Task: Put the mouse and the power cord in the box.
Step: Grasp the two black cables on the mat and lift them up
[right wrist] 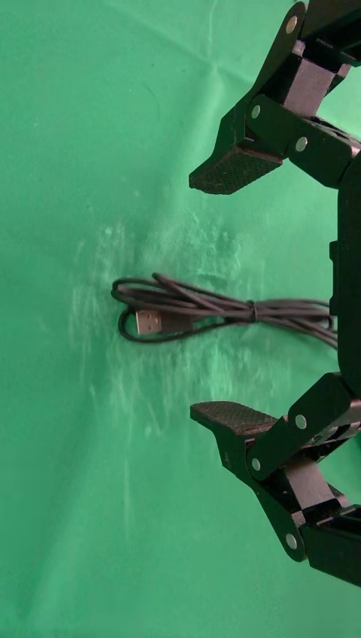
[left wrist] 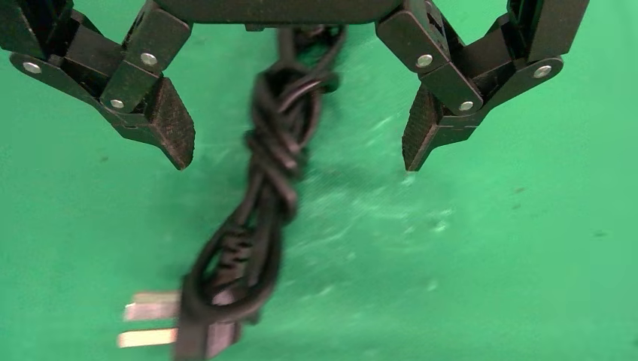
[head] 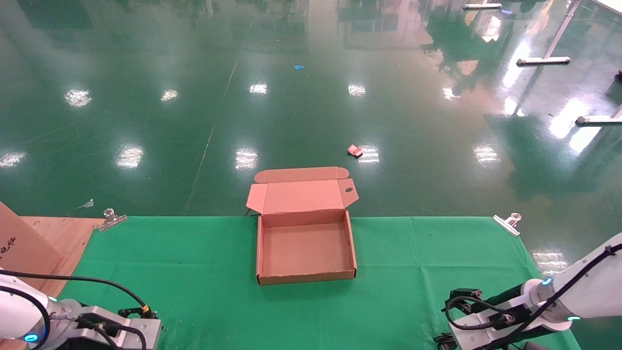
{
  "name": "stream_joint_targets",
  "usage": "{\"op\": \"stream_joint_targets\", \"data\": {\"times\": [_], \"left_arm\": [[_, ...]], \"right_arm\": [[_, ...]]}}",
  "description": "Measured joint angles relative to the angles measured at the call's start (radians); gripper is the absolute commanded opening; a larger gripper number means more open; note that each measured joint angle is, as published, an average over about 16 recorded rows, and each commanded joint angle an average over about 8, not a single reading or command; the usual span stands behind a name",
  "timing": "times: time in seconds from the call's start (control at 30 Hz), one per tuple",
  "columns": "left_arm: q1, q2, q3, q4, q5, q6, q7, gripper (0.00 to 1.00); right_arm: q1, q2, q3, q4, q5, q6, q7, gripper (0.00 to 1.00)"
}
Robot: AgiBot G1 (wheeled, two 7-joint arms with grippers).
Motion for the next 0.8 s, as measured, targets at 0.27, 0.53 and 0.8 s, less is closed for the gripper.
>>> {"op": "stream_joint_targets", "data": {"times": [0.27,0.53,0.8], "left_arm": [[-0.009,0.011,-0.012,0.061,-0.017,-0.017,0.048,1.0],[-0.013,0.019,-0.019,0.105,-0.028,-0.017,0.086,0.25],[-0.016,0.027,-0.019,0.137,-0.029,-0.017,0.11,0.0]], "right_arm": [[0.008,-0.048,-0.007,-0.094,-0.013,0.054,-0.058,1.0],[0.016,-0.07,-0.01,-0.152,-0.017,0.09,-0.093,0.31],[0.026,-0.076,-0.007,-0.185,-0.015,0.105,-0.116,0.0]]}}
